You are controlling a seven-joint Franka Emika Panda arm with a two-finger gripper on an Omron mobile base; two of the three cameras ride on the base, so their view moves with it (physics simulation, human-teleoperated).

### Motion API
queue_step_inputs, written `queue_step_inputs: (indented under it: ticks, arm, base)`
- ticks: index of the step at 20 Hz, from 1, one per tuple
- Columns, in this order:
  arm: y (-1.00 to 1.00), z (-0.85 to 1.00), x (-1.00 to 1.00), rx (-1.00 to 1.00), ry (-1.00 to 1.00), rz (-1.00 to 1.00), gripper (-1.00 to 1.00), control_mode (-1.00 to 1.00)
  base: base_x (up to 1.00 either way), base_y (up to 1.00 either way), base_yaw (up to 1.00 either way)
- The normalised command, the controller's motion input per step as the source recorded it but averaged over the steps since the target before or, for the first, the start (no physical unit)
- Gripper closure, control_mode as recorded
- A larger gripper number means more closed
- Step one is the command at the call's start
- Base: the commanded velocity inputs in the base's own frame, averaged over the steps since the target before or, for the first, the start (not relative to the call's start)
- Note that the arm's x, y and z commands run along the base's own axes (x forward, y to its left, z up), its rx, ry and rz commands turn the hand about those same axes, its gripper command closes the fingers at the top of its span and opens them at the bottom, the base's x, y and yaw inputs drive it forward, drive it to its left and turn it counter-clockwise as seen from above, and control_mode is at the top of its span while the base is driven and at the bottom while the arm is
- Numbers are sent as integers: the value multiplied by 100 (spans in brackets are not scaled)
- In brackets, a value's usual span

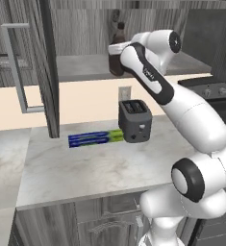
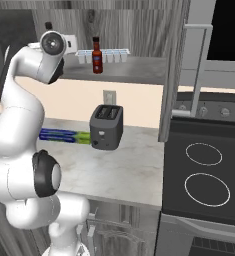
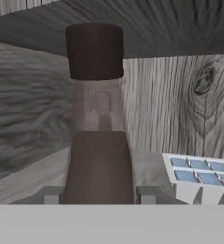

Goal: Pick the condiment bottle and syrup bottle from the counter and place them in the cabinet.

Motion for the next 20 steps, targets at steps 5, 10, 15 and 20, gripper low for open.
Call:
queue_step_inputs:
  ticks: [5,10,15,20]
  arm:
    - [0,-8,36,0,-2,0,100,-100]
    - [0,-12,28,0,-4,0,100,-100]
    - [0,-24,26,0,-3,0,100,-100]
    - [1,-36,30,0,0,0,-100,-100]
  base:
    - [0,0,0]
    - [0,0,0]
    - [0,0,0]
    - [0,0,0]
